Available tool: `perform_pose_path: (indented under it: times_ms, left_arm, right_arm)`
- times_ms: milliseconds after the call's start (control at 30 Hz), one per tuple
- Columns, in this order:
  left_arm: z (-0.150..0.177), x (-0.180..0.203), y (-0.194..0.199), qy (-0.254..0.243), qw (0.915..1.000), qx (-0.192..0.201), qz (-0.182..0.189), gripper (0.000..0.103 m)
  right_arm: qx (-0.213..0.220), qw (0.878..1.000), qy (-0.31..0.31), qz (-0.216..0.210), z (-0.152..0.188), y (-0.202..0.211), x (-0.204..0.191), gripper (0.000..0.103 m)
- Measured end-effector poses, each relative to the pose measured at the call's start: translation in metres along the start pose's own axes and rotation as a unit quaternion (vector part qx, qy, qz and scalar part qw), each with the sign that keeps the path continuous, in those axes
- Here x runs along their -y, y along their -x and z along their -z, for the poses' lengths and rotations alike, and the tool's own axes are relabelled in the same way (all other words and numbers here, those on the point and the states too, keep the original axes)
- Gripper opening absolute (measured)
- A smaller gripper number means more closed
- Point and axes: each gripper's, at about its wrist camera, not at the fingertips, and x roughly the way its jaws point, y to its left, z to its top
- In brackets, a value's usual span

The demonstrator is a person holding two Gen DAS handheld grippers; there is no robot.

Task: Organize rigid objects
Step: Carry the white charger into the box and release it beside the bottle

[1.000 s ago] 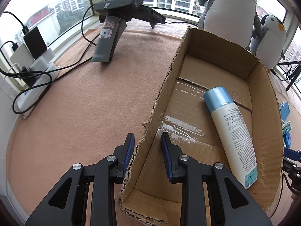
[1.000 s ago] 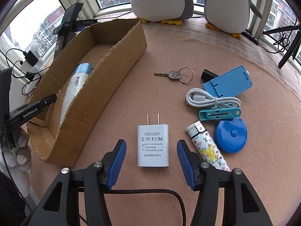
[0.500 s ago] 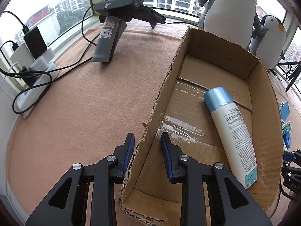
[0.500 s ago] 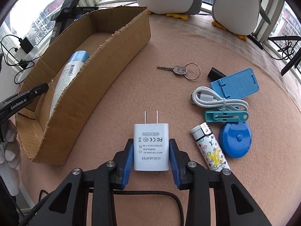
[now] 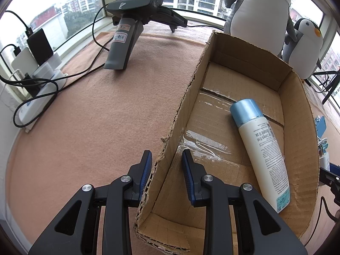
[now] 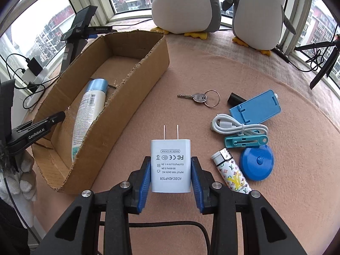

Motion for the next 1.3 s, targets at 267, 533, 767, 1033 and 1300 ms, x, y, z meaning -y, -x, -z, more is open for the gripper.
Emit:
perform_pose_path:
  times_ms: [267, 533, 767, 1033, 1300]
  left_arm:
    - [0.000, -0.001, 0.000, 0.001, 1.0000, 0.000, 0.001, 0.027]
    - [0.000, 0.000, -0.001, 0.002, 1.0000, 0.001, 0.002, 0.027]
    - [0.000, 0.000, -0.001, 0.002, 1.0000, 0.001, 0.002, 0.027]
    - [0.000, 0.000, -0.001, 0.003, 1.0000, 0.001, 0.003, 0.027]
    - [0.000, 0.000, -0.001, 0.002, 1.0000, 0.001, 0.003, 0.027]
  right_arm:
    - [0.041, 0.999, 0.020, -0.016, -0.035, 0.023, -0.028, 0.032]
    - [0.056, 0.997, 0.041, -0.027, -0.062, 0.022, -0.059, 0.032]
    - [0.053, 0.997, 0.054, -0.028, -0.076, 0.010, -0.076, 0.032]
    - [0.040, 0.997, 0.057, -0.021, -0.085, -0.010, -0.083, 0.032]
    - [0.035, 0.997, 0.060, -0.018, -0.089, -0.017, -0.083, 0.032]
